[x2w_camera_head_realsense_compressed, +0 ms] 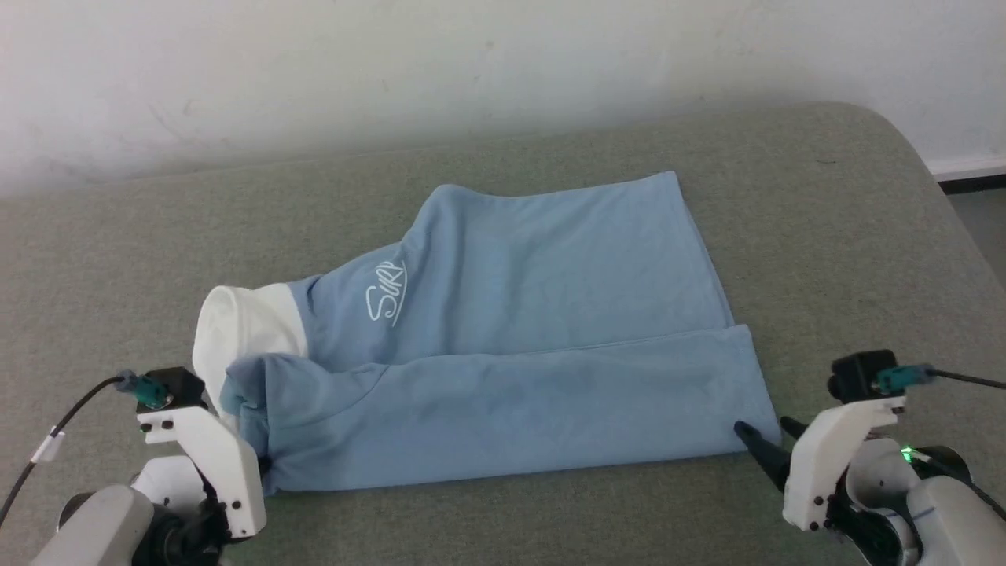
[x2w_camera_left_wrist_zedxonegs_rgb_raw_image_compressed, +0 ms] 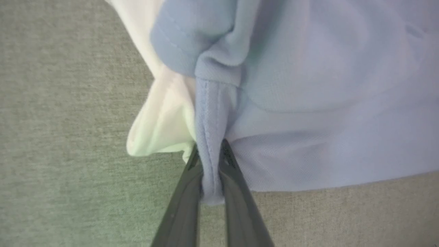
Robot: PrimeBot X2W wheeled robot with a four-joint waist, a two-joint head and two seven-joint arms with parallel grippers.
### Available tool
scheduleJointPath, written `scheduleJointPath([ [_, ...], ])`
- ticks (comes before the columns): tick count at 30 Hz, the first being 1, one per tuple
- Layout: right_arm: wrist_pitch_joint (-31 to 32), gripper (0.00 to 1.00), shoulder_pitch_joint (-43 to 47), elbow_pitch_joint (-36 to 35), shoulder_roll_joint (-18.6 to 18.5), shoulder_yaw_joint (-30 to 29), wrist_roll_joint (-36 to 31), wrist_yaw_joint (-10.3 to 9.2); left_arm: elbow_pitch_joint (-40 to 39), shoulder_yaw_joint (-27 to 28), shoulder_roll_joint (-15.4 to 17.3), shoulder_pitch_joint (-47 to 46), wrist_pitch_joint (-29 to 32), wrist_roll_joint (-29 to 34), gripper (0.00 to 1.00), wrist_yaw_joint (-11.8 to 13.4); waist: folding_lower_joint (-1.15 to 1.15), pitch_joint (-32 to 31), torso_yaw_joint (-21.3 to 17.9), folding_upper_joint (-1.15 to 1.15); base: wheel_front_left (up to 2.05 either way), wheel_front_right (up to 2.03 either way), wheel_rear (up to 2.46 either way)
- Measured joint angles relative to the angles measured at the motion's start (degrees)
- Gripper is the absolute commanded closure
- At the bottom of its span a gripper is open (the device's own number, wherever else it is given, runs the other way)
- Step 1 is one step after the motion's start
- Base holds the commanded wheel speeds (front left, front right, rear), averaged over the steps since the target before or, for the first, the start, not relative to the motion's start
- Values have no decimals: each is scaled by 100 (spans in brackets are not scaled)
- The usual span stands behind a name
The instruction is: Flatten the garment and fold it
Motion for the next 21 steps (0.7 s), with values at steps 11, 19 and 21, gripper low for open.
scheduleJointPath([
  [11, 856, 100, -982, 1546, 24, 486, 614, -1, -164, -99, -87, 31, -59, 38, 100, -1, 0, -74, 249, 0, 0, 0, 0],
  [19, 333, 100, -803, 837, -299, 844, 678, 0, -602, -19, 134, 565, -264, 36, 100, 67, 1, -393, 230, 0, 0, 0, 0],
  [21, 282, 100, -658, 448, -444, 806, 676, 0, -850, 78, 290, 790, -363, 40, 100, 190, 0, -515, 216, 0, 0, 0, 0],
])
